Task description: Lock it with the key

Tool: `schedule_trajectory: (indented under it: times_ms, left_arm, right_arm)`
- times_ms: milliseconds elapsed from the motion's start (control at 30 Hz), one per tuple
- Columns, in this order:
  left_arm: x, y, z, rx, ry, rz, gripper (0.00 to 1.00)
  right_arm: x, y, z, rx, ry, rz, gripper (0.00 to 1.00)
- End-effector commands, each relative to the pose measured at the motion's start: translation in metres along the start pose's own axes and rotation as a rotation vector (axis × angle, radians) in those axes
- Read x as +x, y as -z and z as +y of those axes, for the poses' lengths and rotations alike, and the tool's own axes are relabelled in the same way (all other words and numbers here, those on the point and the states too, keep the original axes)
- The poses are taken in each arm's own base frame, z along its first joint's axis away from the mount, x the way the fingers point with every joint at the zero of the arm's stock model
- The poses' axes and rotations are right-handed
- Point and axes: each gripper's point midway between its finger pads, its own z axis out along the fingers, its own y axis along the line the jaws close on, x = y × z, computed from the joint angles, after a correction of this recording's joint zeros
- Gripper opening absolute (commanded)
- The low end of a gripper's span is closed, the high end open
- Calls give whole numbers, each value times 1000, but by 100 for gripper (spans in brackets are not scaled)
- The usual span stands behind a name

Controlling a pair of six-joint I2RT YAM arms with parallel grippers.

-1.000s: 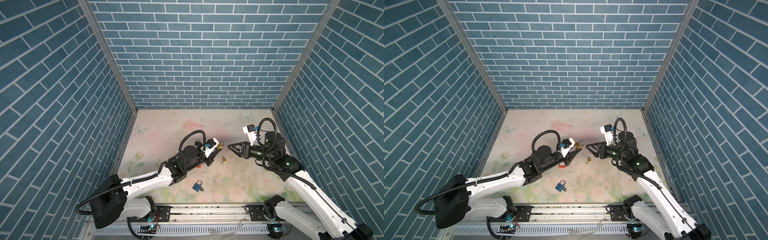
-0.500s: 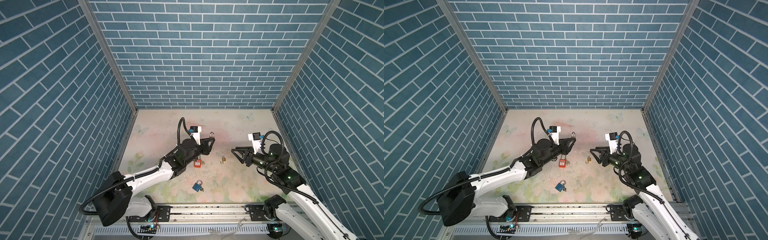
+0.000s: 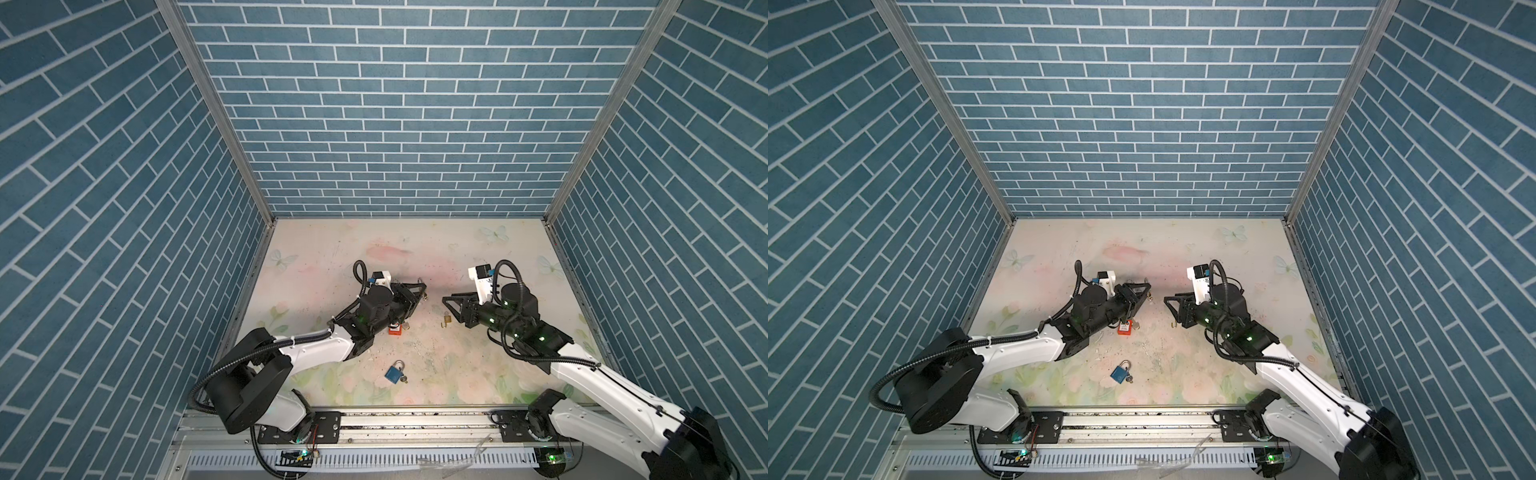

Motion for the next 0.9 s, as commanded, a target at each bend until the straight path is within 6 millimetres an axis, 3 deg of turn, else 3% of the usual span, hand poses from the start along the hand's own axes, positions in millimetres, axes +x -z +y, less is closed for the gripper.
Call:
schedule_trajectory:
  times_ms: [0,267,467,867]
  left_arm:
    - [-2,-1,-18,64,71,-2,0]
    - [-6,0,-12,38,68,-26,0]
    - [-7,-1,-10,36,76,-26,0]
    - [-9,0,-6,28,82,-26,0]
  right_arm:
    - [-21,-13,10,-6,46,-57,43]
    - [-17,-43,15,7,70,-11,40]
    - [-16,-54,16,8,75,6,37]
    - [-12,-63,12,24,79,24,15]
